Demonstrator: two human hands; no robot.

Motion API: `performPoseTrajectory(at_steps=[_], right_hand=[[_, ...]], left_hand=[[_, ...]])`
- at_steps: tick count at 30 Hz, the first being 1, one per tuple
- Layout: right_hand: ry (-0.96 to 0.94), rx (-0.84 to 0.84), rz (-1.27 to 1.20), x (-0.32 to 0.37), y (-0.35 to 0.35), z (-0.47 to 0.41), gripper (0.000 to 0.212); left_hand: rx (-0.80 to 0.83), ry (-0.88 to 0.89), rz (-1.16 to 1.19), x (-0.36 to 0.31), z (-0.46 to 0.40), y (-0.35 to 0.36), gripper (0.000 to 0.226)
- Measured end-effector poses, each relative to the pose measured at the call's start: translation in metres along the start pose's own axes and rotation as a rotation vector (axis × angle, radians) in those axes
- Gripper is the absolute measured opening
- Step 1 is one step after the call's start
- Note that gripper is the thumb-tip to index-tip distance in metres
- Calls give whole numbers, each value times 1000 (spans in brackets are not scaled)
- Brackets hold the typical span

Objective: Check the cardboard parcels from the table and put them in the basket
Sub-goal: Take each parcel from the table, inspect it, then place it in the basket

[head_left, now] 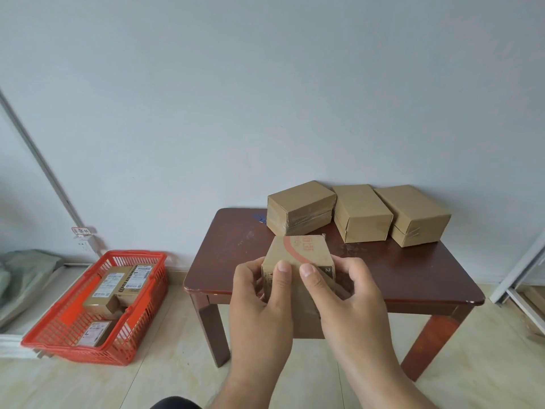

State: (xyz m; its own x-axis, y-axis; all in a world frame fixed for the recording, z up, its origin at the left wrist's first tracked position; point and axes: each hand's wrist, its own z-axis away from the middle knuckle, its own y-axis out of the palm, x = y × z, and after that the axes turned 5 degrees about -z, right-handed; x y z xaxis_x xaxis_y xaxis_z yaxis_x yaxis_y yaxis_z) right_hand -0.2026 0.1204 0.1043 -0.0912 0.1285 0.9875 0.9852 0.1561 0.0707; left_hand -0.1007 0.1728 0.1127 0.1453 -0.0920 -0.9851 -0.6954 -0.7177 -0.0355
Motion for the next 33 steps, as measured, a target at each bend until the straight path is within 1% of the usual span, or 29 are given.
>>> performPoseTrajectory(at_steps=[3, 6, 11, 15, 17, 19, 21, 22, 24, 28, 31, 33], right_hand=[[57, 3, -39, 2, 2, -3, 23], [95, 1, -73, 0, 2, -8, 19], [100, 77, -57, -5, 0, 0, 28], [51, 124, 45, -6, -1, 3, 43], [50, 112, 86, -5, -1, -2, 48], [61, 76, 101, -5, -2, -8, 47], [67, 47, 102, -6, -3, -12, 39], [68, 41, 96, -6, -4, -12, 36], [64, 43, 94, -7, -4, -10, 32], [62, 88, 83, -12, -4, 0, 32], [59, 106, 95, -13, -2, 2, 32], [64, 83, 84, -10, -2, 0, 29]], left_hand=[[22, -29, 14, 1, 3, 2, 16], [26, -56, 31, 5, 7, 3, 22], [20, -100, 21, 6, 1, -1, 26], [98, -105, -8, 5, -4, -5, 29], [143, -63, -34, 3, 1, -5, 35], [190, -16, -47, 2, 7, -4, 42], [210, -1, -64, 2, 11, -3, 50], [201, -7, -63, 3, 11, -2, 50], [161, -23, -41, 4, 8, -3, 44], [81, -37, -41, 6, -2, -4, 29], [61, -33, -60, 8, -7, -5, 28], [73, -14, -95, 8, -6, -6, 32]])
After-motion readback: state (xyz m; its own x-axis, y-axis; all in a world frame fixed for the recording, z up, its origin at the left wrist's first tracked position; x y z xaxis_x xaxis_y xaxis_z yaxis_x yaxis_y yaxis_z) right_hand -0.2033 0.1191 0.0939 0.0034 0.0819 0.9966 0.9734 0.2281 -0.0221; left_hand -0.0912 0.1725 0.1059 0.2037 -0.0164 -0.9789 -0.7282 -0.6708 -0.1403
